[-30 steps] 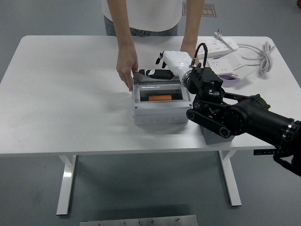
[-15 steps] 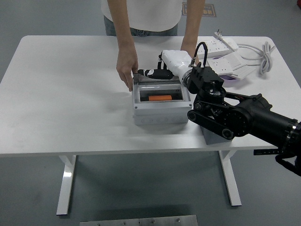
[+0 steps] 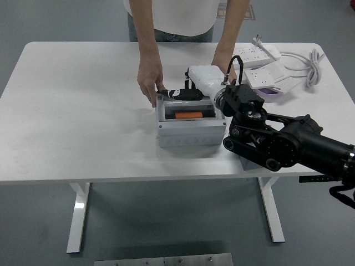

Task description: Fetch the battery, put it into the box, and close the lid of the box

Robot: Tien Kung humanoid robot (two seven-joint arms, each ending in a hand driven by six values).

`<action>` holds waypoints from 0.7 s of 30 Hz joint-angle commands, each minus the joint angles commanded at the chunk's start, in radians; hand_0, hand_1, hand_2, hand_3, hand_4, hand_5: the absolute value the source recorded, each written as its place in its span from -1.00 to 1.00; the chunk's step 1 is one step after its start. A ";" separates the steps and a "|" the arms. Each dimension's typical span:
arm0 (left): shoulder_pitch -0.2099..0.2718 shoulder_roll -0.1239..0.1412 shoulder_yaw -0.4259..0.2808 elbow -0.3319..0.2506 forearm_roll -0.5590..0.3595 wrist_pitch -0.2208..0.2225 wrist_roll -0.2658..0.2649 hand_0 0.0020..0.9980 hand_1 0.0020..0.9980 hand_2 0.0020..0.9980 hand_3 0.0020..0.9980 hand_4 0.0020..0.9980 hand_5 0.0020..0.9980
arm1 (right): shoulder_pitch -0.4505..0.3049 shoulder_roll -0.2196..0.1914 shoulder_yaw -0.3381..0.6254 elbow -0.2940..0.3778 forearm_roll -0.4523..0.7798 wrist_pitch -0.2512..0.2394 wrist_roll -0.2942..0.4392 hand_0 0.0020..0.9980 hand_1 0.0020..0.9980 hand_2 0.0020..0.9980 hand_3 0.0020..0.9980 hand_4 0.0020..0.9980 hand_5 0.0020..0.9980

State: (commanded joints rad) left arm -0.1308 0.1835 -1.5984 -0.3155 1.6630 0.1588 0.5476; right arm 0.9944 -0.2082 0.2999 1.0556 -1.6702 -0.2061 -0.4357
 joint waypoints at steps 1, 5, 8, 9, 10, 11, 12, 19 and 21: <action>0.000 0.000 0.000 0.000 -0.001 0.000 0.000 -0.15 0.29 0.30 0.28 0.63 0.81 | -0.002 -0.001 -0.001 0.001 0.001 0.000 0.000 -0.38 -0.22 -0.25 -0.37 1.00 1.00; 0.000 0.000 0.002 0.000 -0.003 0.000 0.000 -0.15 0.29 0.30 0.27 0.63 0.81 | -0.008 -0.004 -0.003 0.003 0.006 -0.002 0.002 -0.37 -0.22 -0.26 -0.35 1.00 1.00; 0.001 0.000 0.003 0.001 -0.004 0.000 -0.001 -0.15 0.29 0.30 0.27 0.63 0.81 | -0.011 -0.006 -0.002 0.004 0.009 -0.005 0.004 -0.37 -0.22 -0.26 -0.35 1.00 1.00; 0.001 0.000 0.003 0.001 -0.003 0.000 -0.001 -0.15 0.29 0.30 0.27 0.63 0.82 | -0.012 -0.006 -0.001 0.005 0.008 -0.007 0.005 -0.38 -0.22 -0.26 -0.35 1.00 1.00; 0.001 0.000 0.003 0.001 -0.003 0.000 -0.001 -0.15 0.29 0.30 0.27 0.63 0.82 | -0.012 -0.006 0.000 0.006 0.009 -0.008 0.005 -0.38 -0.22 -0.26 -0.35 1.00 1.00; 0.001 0.000 0.003 0.001 -0.001 0.000 -0.001 -0.15 0.29 0.30 0.27 0.63 0.82 | -0.013 -0.006 0.001 0.006 0.008 -0.008 0.005 -0.38 -0.22 -0.26 -0.35 1.00 1.00; 0.001 -0.001 0.002 0.001 0.000 -0.001 -0.001 -0.15 0.29 0.30 0.27 0.63 0.82 | -0.013 -0.006 0.002 0.006 0.007 -0.007 0.004 -0.38 -0.22 -0.26 -0.35 1.00 1.00; 0.000 -0.002 0.000 0.000 0.003 -0.002 -0.001 -0.15 0.29 0.30 0.27 0.63 0.82 | -0.031 -0.020 0.055 0.014 -0.029 0.021 -0.023 -0.38 -0.22 -0.27 -0.34 1.00 1.00; 0.000 -0.003 0.000 0.000 0.003 -0.003 0.000 -0.15 0.29 0.30 0.27 0.63 0.81 | -0.044 -0.030 0.091 0.023 -0.054 0.030 -0.033 -0.37 -0.22 -0.28 -0.35 1.00 1.00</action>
State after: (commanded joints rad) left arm -0.1304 0.1801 -1.5980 -0.3152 1.6661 0.1563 0.5476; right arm 0.9504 -0.2384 0.3914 1.0782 -1.7244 -0.1760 -0.4683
